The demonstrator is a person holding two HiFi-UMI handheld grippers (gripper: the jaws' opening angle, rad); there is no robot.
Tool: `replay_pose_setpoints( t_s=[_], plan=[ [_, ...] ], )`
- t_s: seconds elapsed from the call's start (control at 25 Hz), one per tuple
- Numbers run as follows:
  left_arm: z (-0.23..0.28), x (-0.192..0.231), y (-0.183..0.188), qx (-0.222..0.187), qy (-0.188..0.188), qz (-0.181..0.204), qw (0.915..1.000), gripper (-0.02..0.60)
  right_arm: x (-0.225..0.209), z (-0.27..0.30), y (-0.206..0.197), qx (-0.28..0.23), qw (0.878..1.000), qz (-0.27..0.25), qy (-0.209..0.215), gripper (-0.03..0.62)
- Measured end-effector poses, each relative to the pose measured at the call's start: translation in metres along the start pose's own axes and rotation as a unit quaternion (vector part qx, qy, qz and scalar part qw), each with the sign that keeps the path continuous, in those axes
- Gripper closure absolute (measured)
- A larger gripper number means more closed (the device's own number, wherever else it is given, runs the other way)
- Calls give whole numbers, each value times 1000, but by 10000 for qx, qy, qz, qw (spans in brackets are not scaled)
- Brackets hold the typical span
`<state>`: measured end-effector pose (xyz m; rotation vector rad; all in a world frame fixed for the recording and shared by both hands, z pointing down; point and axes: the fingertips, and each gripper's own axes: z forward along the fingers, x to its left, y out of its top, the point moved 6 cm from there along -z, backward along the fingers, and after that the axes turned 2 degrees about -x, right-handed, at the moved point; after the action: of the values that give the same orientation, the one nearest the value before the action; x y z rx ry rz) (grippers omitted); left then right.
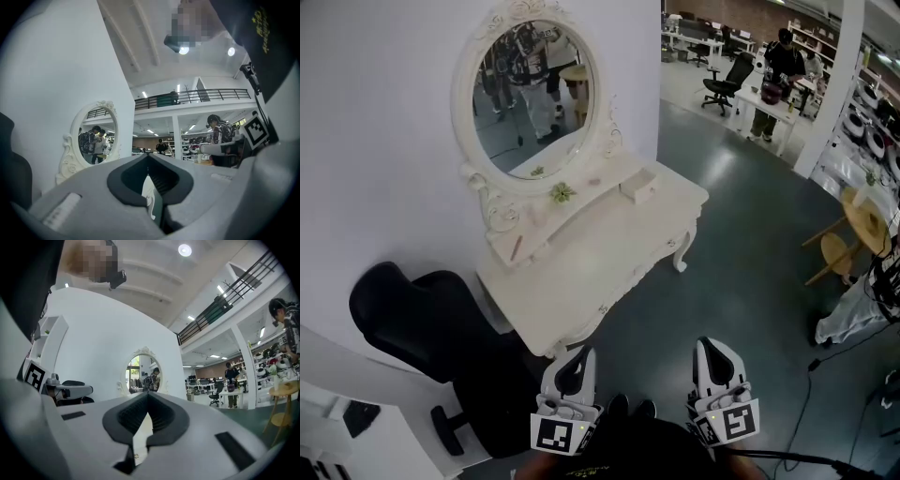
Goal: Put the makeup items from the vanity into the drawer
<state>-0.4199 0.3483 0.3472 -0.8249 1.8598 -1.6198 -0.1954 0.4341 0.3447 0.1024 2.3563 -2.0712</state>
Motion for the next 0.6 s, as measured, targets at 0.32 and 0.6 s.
replay_pose_setpoints(
  t_s=[0.32, 0.6],
  plan=[
    [1, 3, -2, -22, -3, 16, 10000, 560, 0, 2, -1, 3, 10000, 8, -14, 594],
    [3, 6, -2, -47, 37, 2, 10000, 560, -2, 0, 10, -533, 9980, 318, 102, 594]
  ],
)
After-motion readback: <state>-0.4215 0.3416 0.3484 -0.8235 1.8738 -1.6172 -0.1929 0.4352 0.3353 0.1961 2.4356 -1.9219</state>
